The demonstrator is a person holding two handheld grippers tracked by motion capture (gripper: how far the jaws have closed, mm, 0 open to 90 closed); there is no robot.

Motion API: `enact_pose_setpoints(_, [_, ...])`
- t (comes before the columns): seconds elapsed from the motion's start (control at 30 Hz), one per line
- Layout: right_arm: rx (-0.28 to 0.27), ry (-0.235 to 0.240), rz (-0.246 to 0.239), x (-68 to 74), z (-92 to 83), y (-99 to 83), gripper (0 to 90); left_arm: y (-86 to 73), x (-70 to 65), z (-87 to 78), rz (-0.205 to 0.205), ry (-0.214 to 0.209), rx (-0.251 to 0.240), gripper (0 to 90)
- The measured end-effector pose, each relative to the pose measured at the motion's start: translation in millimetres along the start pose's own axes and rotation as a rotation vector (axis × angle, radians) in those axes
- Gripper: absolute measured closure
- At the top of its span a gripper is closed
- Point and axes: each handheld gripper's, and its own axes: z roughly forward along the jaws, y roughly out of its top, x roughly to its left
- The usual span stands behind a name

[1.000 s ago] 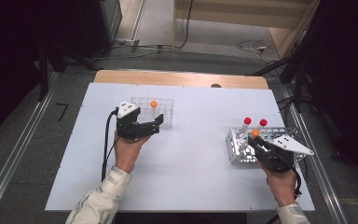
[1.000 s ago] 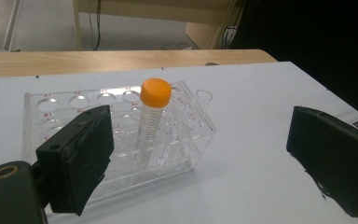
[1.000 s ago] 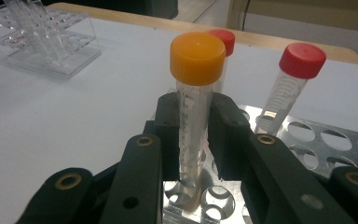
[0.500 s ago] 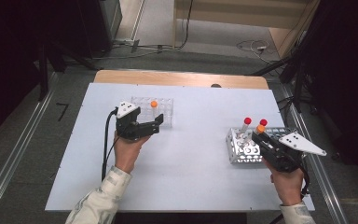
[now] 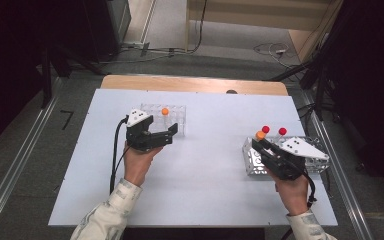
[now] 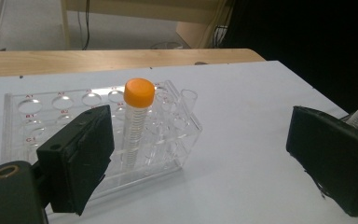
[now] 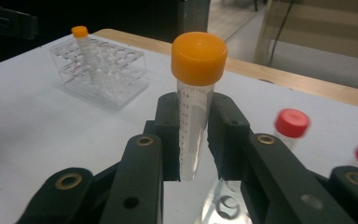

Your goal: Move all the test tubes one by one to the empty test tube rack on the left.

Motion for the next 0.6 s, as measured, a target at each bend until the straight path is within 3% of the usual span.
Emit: enact_pose_setpoints(0.6, [0.086, 0.11, -0.045, 48.2, 65.5, 3.4, 72.0, -0.6, -10.4, -5.0, 0.015, -0.035, 0.007, 8.9])
